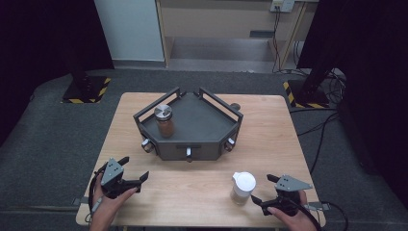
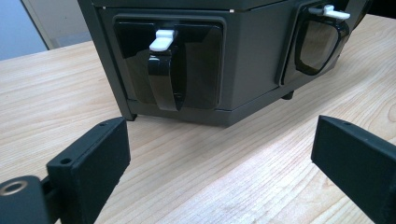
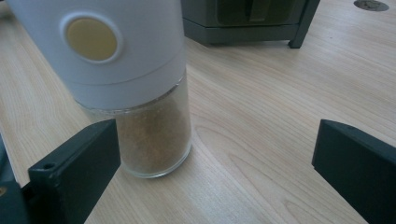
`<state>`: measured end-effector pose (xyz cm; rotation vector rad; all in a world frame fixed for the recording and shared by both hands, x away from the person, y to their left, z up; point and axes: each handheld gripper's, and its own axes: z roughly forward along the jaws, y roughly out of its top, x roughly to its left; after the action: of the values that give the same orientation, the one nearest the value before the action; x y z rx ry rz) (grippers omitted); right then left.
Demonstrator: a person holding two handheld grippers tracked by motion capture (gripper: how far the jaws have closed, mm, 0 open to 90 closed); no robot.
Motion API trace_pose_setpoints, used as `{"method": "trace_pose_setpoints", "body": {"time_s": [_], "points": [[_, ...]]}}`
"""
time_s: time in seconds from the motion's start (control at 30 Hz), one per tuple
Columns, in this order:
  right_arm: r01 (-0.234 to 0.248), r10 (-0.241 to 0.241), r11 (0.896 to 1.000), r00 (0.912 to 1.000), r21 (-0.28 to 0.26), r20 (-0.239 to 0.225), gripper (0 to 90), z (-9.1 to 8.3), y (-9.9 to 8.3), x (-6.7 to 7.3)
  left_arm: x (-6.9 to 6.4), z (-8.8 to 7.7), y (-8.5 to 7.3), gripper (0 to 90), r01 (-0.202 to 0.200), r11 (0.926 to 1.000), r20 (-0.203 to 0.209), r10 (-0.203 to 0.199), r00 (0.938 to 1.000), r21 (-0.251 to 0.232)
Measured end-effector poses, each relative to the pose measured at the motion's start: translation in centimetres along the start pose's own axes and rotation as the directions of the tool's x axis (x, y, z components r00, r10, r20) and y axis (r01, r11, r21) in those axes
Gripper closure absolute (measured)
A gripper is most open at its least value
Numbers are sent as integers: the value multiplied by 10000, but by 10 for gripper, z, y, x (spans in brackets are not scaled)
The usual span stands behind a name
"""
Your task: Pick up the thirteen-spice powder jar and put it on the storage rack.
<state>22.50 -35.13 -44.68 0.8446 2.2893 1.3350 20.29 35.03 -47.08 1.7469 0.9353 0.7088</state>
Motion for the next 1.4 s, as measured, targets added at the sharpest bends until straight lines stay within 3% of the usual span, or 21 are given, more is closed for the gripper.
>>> {"method": "trace_pose_setpoints", "body": {"time_s": [0.63,1.13,1.4], "points": [[149,-153,9999,9976,-65,-670,19,9,6,4,0,-1,0,42,38,10000,-75,-38,10000,-28],[-136,82,9977,9967,-671,-804,48,13,8,12,-1,0,1,44,-41,10000,-59,41,10000,63],[-133,57,9958,9965,-910,-835,107,17,11,17,-1,0,1,45,-54,9999,-66,54,10000,96]]}}
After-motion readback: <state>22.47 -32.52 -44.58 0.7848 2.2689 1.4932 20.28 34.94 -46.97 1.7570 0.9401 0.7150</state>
